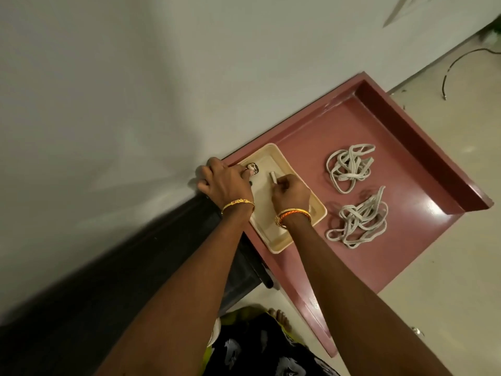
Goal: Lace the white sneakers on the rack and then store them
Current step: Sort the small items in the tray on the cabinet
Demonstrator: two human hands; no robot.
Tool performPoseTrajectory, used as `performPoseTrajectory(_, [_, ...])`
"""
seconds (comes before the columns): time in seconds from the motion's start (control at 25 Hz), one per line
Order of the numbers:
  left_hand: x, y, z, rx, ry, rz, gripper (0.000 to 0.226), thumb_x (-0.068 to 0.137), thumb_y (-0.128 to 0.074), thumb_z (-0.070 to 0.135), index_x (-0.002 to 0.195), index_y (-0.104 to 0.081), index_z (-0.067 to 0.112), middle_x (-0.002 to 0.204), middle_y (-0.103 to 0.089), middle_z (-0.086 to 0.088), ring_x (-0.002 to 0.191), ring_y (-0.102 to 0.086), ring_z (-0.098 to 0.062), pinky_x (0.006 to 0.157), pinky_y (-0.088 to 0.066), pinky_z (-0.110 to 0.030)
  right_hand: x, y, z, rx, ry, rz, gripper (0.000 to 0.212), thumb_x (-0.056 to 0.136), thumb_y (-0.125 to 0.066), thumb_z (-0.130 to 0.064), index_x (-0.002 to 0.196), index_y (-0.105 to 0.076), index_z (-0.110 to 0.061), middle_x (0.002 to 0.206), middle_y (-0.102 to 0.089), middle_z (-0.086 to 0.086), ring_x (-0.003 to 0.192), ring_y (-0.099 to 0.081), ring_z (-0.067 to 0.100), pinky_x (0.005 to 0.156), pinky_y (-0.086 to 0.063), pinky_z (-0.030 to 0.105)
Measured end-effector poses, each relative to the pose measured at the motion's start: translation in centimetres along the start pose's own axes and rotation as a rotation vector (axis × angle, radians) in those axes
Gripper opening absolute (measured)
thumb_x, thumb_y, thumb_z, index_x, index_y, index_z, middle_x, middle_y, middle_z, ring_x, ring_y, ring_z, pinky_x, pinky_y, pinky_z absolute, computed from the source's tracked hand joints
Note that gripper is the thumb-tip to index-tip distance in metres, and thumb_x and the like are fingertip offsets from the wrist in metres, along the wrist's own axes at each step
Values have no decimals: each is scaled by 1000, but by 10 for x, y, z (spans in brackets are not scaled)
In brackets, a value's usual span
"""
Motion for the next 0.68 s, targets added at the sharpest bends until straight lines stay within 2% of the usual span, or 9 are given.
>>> performPoseTrajectory(0.12, [4,-6,7,130,-39,-2,30,83,-64,45,101,-71,22,120,-42,-9,118,-34,-31,89,-29,-40,7,-7,-2,47,1,-10,15,83,-60,-5,95,-66,1,93,-68,16,89,-62,29,79,-48,30])
performPoseTrajectory(0.24, [4,-8,12,153,-39,-19,36,82,-63,48,101,-70,18,123,-41,-11,120,-35,-32,92,-30,-42,11,-8,-4,85,-18,-24,14,83,-62,-6,95,-65,0,92,-67,14,85,-60,24,71,-41,20])
performPoseTrajectory(0.32, [2,-5,12,106,-41,-51,35,84,-62,43,105,-68,16,125,-42,-12,122,-34,-32,94,-29,-43,9,-5,-3,117,-21,-4,13,84,-61,-7,95,-65,-1,92,-67,13,84,-61,24,70,-41,19])
performPoseTrajectory(0.4, [-5,2,12,15,-50,-62,31,84,-60,34,111,-65,18,126,-44,-14,122,-34,-33,94,-29,-44,1,5,-4,136,-12,16,12,84,-59,-8,94,-65,-3,94,-67,12,85,-63,25,72,-46,26])
performPoseTrajectory(0.52, [-29,13,15,-113,-40,-41,32,82,-57,25,113,-60,16,125,-48,-16,120,-37,-34,93,-29,-45,-18,42,2,215,5,127,9,86,-55,-12,87,-64,-9,87,-67,7,75,-63,21,67,-50,30])
performPoseTrajectory(0.6, [-57,18,32,-223,-168,13,31,83,-52,25,109,-60,10,117,-54,-18,114,-44,-36,92,-32,-46,-36,79,14,288,23,252,10,86,-55,-13,80,-61,-9,75,-64,3,66,-58,17,62,-48,30])
performPoseTrajectory(0.68, [-104,23,64,-385,-433,43,30,84,-47,26,102,-61,7,103,-61,-14,103,-52,-33,86,-37,-42,-57,120,39,339,-2,377,15,87,-56,-15,74,-59,-9,67,-58,1,61,-52,14,59,-43,29])
Point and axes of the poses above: each hand's wrist, its own x-axis towards the middle knuckle, its own y-axis out of the back of the hand, z = x × y, the point moved 7 cm from there along x, towards the middle knuckle
